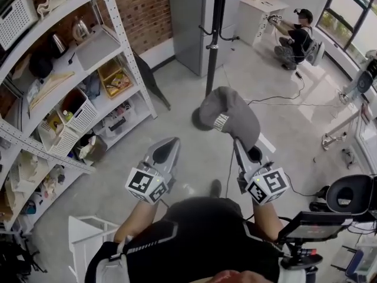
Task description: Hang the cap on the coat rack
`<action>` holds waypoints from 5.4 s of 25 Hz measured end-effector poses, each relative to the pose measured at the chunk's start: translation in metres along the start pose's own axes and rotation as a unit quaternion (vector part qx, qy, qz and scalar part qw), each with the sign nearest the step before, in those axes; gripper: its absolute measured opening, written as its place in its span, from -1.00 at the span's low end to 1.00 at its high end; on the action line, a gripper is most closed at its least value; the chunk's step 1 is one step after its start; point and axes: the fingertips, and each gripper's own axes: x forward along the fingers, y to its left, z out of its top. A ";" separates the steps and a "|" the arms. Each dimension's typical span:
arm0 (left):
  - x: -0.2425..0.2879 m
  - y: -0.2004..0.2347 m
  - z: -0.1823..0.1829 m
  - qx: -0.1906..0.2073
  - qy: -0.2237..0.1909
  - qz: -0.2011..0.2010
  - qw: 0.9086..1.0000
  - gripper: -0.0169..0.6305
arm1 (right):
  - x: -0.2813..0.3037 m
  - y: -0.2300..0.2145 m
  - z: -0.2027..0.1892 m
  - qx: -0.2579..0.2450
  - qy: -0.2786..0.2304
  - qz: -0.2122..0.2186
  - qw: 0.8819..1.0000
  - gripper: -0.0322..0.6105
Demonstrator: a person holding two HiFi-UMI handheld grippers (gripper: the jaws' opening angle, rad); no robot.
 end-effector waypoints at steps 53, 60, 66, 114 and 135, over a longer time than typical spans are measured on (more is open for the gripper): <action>0.310 0.083 0.119 0.070 -0.036 -0.047 0.996 -0.93 | 0.158 -0.219 0.156 -0.021 -0.119 0.053 0.991 -0.81; 0.331 0.093 0.150 0.074 -0.052 -0.064 0.994 -0.93 | 0.174 -0.213 0.189 -0.028 -0.147 0.059 0.987 -0.81; 0.344 0.099 0.175 0.082 -0.061 -0.091 0.991 -0.93 | 0.182 -0.210 0.217 -0.033 -0.174 0.048 0.983 -0.81; 0.432 0.070 0.296 0.122 -0.092 -0.086 0.984 -0.93 | 0.206 -0.256 0.395 -0.100 -0.266 0.118 0.952 -0.81; 0.430 0.052 0.360 0.160 -0.129 -0.092 0.974 -0.93 | 0.223 -0.226 0.467 -0.144 -0.305 0.184 0.923 -0.81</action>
